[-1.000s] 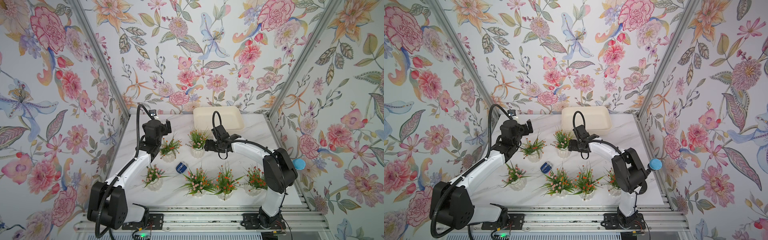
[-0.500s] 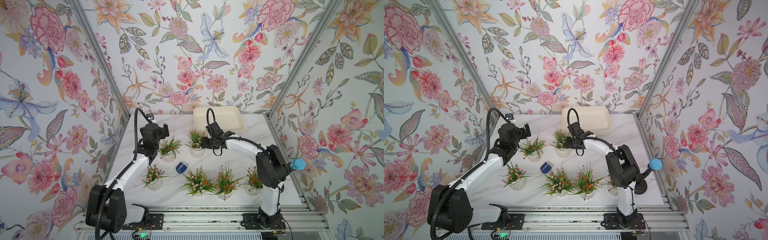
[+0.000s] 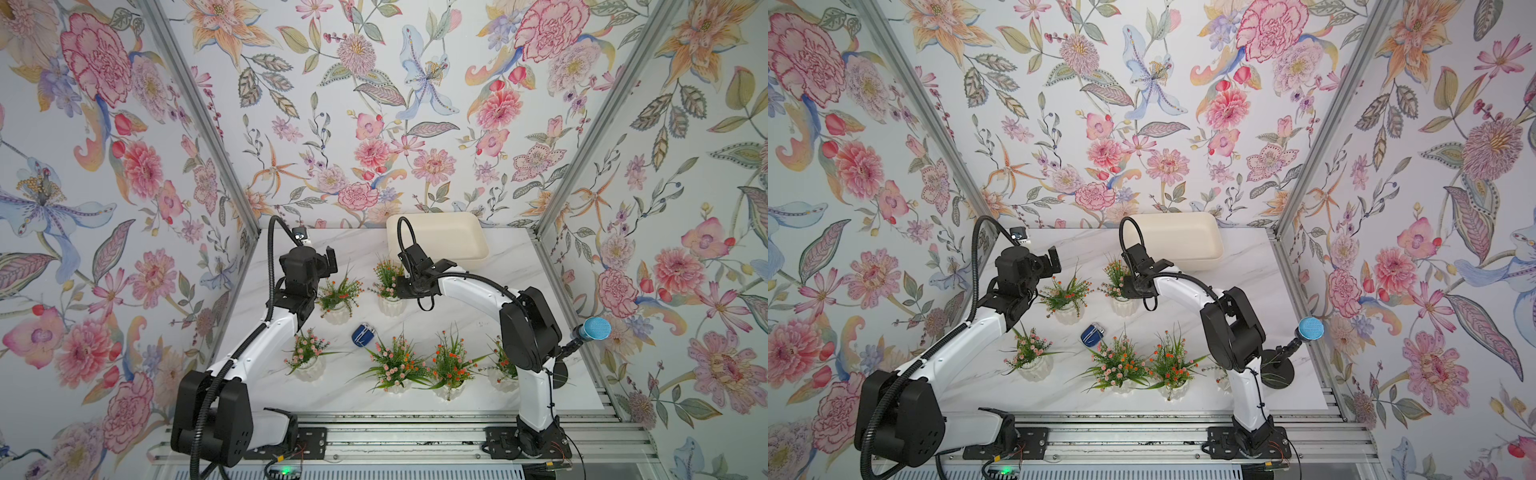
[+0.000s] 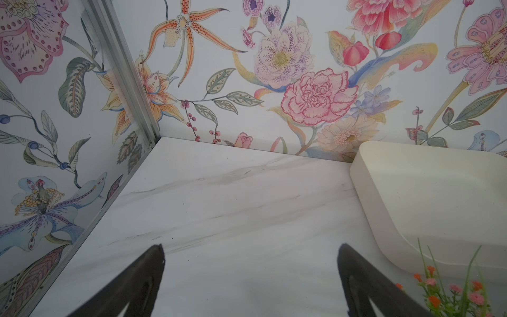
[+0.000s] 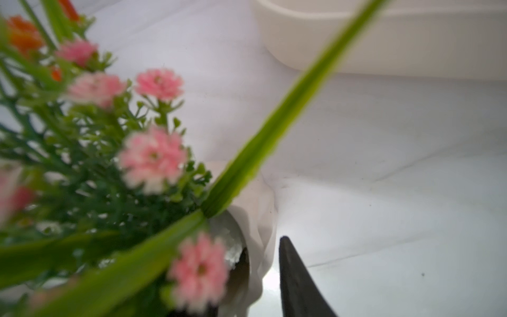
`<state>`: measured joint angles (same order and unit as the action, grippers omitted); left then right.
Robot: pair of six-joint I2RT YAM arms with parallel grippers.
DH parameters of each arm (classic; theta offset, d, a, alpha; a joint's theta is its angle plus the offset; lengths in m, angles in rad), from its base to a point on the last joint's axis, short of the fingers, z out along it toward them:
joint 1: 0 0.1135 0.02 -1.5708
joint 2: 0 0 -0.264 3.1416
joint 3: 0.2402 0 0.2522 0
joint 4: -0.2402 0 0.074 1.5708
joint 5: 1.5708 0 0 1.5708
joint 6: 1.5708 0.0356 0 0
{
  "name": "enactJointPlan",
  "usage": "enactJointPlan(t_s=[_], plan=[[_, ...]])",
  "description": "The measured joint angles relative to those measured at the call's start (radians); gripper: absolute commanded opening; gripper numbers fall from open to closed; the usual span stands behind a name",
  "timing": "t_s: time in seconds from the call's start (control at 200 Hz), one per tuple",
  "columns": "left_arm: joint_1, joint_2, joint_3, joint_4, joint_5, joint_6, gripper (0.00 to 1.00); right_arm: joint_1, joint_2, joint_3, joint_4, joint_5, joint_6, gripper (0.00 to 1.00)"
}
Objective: Put the potted gypsophila into the storage box
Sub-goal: Pick up the baby's breath potted plant from the center of the board.
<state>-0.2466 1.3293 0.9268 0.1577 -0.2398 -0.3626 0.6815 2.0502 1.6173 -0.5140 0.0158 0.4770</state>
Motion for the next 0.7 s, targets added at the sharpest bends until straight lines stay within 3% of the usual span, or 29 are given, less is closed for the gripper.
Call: enactJointPlan(t_s=[0.18,0.345,0.701], plan=[[0.0,0.0,0.0,0.001,0.0,0.0,1.0,0.0,0.036,0.035,-0.026,0.009,-0.013,0.18],[0.0,0.0,0.0,0.001,0.0,-0.004,1.0,0.0,0.044,0.074,-0.064,0.003,-0.035,0.02],[-0.015,0.004,0.003,0.022,-0.003,-0.121,1.0,-0.051,0.047,0.13,-0.124,-0.09,-0.15,0.0]])
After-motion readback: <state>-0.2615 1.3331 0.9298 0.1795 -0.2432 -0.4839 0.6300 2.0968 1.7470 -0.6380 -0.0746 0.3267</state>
